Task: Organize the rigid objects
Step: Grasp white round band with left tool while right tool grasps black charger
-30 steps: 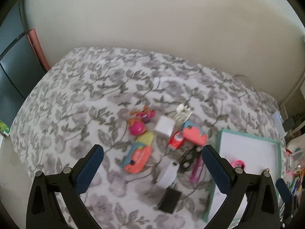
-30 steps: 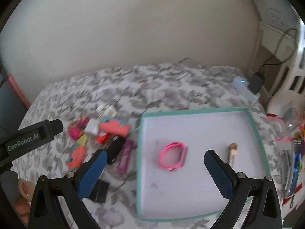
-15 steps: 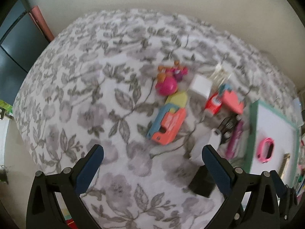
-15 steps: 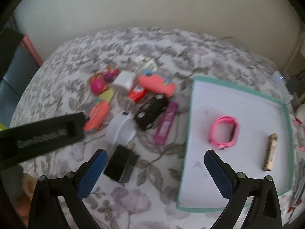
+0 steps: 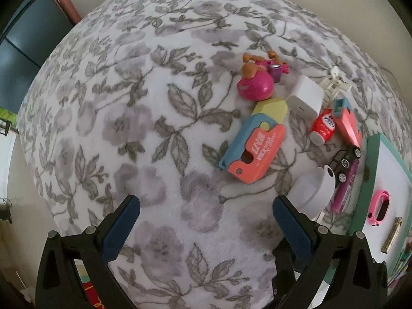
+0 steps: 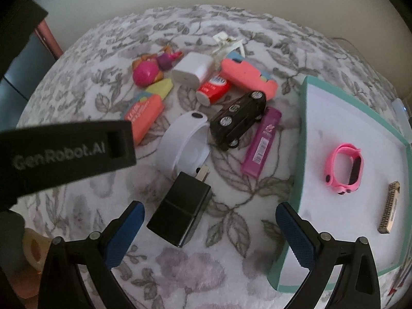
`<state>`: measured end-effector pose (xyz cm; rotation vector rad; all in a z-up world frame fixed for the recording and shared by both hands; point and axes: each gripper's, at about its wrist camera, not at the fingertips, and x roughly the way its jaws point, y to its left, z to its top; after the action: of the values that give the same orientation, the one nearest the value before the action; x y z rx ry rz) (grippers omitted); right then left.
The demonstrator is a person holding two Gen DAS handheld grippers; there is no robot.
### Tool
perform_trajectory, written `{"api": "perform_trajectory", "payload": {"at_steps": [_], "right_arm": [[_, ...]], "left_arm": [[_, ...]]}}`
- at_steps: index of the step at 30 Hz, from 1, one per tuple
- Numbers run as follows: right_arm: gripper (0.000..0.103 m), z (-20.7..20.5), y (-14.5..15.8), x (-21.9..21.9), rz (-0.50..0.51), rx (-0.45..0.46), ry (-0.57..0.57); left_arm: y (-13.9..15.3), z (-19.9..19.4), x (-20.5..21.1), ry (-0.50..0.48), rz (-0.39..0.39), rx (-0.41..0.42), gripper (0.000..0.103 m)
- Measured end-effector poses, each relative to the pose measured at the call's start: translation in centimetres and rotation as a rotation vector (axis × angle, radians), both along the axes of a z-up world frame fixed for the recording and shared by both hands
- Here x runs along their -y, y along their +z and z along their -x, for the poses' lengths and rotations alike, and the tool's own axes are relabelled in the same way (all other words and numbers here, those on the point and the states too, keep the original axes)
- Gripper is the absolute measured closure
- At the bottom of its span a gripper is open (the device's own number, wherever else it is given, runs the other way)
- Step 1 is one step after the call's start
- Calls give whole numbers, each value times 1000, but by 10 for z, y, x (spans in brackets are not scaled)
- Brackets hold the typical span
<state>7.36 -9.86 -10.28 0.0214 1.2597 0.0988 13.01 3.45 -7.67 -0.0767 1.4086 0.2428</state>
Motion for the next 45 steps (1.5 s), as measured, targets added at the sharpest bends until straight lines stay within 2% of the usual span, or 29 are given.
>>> {"api": "perform_trajectory", "payload": {"at_steps": [12,18,20,22,24,26,32,39,42,45], "right_arm": [[21,-3,1,12,-67,17,-33],[42,-2,4,11,-103,22,-25],[54,-2,2,10,-99,9,-24],[60,-2,-1,14,-78,-2,-36],[61,-2,-4,20,-98,-13,-57],[69,-3,-5,29,-116,-21,-89],[71,-2,-11,45,-146,-52,-153],[71,-2,-11,52,-161,-58,-173],[71,-1,-11,50,-159,-59,-171],[71,0,-10,52,-164,-60,-173]], "left_arm": [[-7,0,-3,1,63,-9,0],[-4,1,-1,-1,113,0,0],[-1,0,1,-8,129,6,0],[0,-1,3,-12,145,8,0],[1,-1,6,-19,171,13,0],[3,-2,9,-32,187,17,0],[8,-3,27,-91,216,44,1],[2,-5,47,-176,196,59,1],[-1,-7,52,-203,181,71,6],[-5,-10,56,-218,167,74,22]]}}
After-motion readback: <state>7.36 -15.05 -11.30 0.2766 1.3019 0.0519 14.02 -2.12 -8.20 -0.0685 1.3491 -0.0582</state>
